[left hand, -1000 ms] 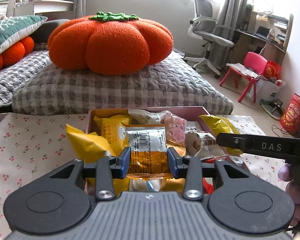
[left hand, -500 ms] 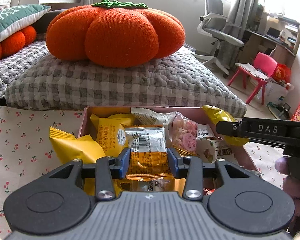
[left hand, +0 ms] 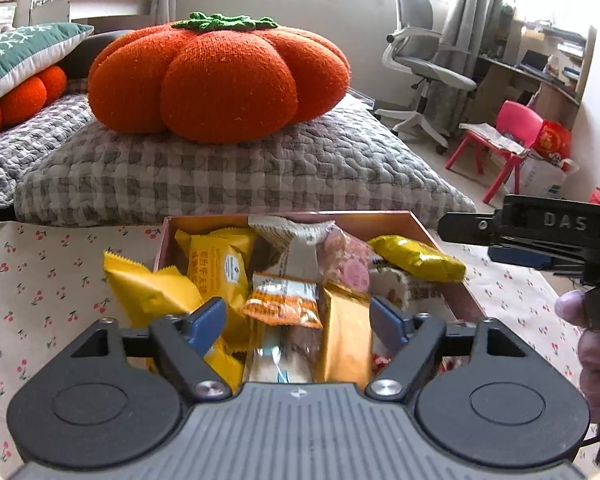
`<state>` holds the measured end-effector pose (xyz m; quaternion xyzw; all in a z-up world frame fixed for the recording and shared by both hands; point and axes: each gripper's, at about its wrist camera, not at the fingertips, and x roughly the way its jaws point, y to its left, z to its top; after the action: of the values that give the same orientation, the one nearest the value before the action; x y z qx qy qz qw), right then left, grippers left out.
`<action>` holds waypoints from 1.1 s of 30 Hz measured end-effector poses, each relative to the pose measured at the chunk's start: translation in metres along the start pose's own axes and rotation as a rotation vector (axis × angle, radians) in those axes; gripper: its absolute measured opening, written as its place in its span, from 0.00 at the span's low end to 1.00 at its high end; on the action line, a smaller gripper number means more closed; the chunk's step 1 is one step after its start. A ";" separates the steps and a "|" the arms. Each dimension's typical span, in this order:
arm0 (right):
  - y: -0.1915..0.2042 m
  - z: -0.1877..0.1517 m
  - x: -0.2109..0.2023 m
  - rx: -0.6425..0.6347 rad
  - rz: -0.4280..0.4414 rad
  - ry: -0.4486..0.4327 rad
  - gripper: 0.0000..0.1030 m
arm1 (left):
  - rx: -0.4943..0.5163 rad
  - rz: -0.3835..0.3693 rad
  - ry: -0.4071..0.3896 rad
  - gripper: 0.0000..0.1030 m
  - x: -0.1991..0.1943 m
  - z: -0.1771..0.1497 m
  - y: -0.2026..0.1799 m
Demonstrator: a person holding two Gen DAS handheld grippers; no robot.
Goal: Organize snacks
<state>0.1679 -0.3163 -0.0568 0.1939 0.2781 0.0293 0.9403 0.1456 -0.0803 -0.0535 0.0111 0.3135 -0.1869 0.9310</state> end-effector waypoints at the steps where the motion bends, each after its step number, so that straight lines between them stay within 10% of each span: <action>1: 0.000 -0.002 -0.005 -0.011 0.001 0.003 0.78 | 0.003 -0.001 -0.001 0.78 -0.004 -0.001 -0.001; 14: 0.013 -0.045 -0.073 -0.111 -0.073 0.060 0.89 | 0.032 0.057 0.062 1.00 -0.058 -0.035 -0.011; 33: 0.054 -0.096 -0.144 -0.210 -0.164 0.113 0.95 | 0.003 0.207 0.178 1.00 -0.109 -0.072 -0.027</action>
<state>-0.0025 -0.2568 -0.0366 0.0693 0.3407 -0.0077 0.9376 0.0147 -0.0583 -0.0445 0.0615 0.3918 -0.0884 0.9137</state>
